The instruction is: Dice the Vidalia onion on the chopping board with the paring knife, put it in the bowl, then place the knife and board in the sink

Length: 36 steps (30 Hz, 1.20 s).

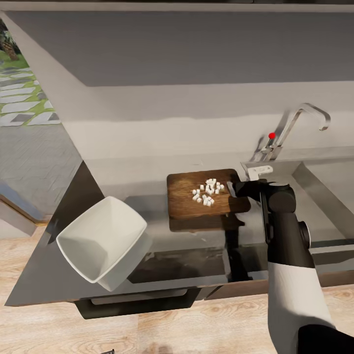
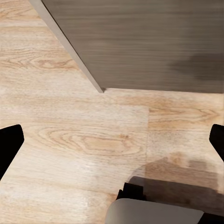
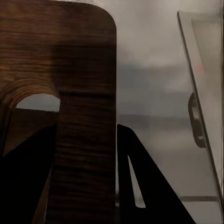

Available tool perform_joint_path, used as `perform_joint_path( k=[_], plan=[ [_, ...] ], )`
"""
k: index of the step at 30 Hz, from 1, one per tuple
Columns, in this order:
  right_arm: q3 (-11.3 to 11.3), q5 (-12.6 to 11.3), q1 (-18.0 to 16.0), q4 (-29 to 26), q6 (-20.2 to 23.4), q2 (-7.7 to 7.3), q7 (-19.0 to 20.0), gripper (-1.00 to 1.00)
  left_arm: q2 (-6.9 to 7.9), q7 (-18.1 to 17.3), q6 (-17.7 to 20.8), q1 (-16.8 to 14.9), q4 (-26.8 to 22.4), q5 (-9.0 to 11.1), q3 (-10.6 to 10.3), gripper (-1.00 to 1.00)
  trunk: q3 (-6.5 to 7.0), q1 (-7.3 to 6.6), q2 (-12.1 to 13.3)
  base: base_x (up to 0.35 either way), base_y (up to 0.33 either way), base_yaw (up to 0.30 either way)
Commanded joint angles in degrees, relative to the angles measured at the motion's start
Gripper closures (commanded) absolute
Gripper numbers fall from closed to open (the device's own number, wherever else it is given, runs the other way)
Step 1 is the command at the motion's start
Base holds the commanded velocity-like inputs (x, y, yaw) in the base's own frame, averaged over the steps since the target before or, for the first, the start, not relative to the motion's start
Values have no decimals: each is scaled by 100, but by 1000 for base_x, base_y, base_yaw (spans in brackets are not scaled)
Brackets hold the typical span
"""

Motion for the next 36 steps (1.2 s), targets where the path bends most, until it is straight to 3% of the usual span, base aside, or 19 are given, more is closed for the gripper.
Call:
perform_joint_path(
  k=[1, 11, 19, 36],
  plan=[
    [3, 55, -26, -4, 15, 7, 55, 100, 2, 42, -29, -8, 20, -62, 30, -100, -5, 1, -4, 0, 0, 0],
    [106, 123, -165, -4, 21, 18, 40, 100, 2, 42, -29, -8, 20, -62, 30, -100, -5, 1, -4, 0, 0, 0],
    [106, 120, -329, 4, 25, 302, 40, 100, 6, 42, -29, -8, 20, -62, 30, -100, -5, 1, -4, 0, 0, 0],
    [177, 118, -378, 39, 25, 534, 40, 100, 10, 42, -21, -8, 20, -62, 30, -100, -5, 1, -4, -166, 144, 0]
  ],
)
